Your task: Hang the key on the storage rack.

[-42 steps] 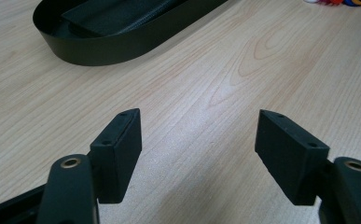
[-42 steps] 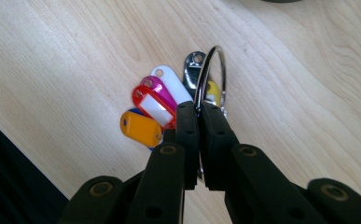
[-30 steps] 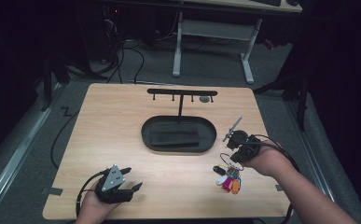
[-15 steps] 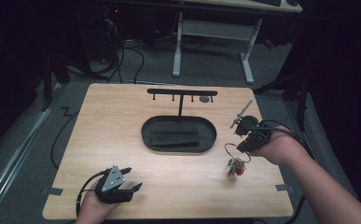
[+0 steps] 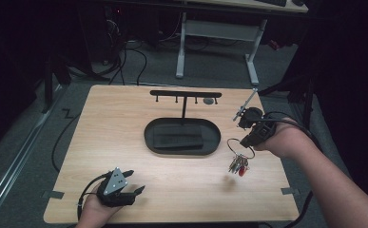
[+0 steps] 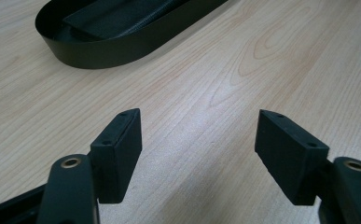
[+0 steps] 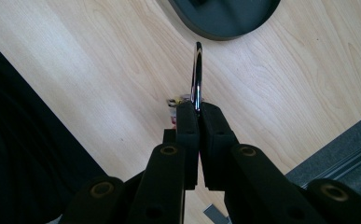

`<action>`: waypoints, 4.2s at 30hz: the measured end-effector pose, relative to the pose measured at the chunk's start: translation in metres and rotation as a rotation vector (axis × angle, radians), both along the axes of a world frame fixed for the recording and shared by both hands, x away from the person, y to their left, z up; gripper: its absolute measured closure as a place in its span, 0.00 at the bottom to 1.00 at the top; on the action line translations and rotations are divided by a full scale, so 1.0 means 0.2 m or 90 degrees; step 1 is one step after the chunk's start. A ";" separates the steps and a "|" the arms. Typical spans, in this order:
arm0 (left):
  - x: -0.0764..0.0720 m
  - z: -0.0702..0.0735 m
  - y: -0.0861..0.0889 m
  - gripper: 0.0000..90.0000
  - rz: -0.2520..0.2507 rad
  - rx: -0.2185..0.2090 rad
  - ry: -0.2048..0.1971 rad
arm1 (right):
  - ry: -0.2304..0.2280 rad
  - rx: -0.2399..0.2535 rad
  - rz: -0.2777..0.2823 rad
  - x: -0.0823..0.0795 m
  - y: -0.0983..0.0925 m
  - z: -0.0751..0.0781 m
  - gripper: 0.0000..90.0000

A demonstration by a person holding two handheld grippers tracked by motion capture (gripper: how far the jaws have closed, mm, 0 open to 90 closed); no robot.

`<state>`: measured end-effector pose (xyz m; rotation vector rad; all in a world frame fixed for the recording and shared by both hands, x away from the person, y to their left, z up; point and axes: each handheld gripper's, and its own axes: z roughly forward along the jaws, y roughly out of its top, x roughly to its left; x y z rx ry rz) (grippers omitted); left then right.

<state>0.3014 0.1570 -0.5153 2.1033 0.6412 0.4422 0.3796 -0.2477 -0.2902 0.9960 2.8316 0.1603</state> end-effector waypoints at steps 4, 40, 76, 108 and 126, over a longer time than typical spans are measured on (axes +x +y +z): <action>0.00 0.00 0.00 0.36 0.000 -0.001 -0.001 | 0.002 -0.003 0.000 0.02 0.02 -0.01 0.97; 0.00 -0.01 0.02 0.36 -0.001 0.004 0.002 | -0.017 0.013 -0.032 0.37 0.15 0.00 0.97; 0.02 -0.01 0.04 0.36 0.001 -0.001 0.004 | -0.059 0.038 -0.097 0.67 0.12 -0.01 0.97; 0.00 -0.02 0.05 0.36 -0.003 0.004 0.004 | -0.082 0.034 -0.121 0.77 0.11 -0.10 0.93; 0.02 -0.03 0.00 0.36 -0.011 0.010 0.007 | -0.145 0.092 -0.104 0.52 0.05 -0.13 0.65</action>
